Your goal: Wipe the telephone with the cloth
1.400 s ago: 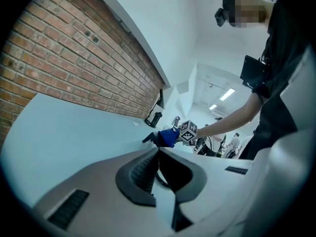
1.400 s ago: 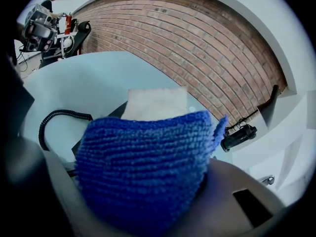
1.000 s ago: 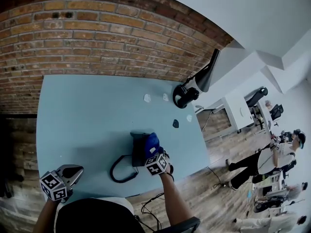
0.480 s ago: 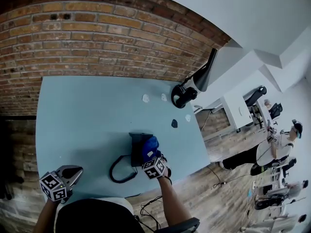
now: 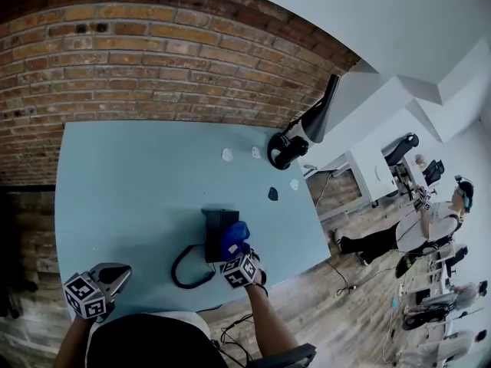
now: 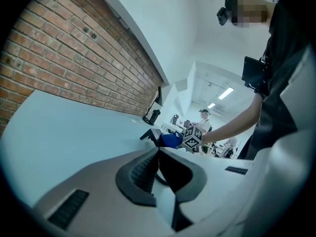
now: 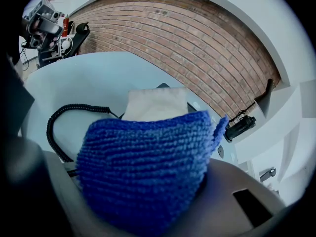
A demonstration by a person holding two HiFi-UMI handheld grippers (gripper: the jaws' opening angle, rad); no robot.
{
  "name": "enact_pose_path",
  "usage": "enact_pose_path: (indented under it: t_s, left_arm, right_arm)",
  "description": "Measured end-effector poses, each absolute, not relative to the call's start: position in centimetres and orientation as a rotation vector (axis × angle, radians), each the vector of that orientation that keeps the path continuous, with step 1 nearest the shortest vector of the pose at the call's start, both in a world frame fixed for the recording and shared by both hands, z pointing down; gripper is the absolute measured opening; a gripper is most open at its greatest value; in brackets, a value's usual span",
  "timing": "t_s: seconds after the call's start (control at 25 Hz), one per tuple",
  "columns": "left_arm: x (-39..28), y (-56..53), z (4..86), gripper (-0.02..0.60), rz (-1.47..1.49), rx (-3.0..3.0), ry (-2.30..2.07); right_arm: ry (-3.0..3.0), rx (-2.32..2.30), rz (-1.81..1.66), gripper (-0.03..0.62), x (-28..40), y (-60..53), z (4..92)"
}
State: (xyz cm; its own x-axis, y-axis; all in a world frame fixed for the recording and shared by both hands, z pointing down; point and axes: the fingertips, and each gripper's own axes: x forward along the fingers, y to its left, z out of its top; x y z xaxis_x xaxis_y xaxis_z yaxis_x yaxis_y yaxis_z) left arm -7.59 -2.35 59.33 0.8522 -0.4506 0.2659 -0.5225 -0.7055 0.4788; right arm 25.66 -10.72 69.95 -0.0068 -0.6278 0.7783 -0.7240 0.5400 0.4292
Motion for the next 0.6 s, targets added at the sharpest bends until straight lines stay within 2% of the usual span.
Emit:
enact_pose_path:
  t_s: [0.6]
  left_arm:
    - [-7.2,-2.3,59.3,0.026,0.179,2.477,-0.698]
  right_arm:
    - [-1.718,1.155,0.133,0.060,25.1,-9.3,70.3]
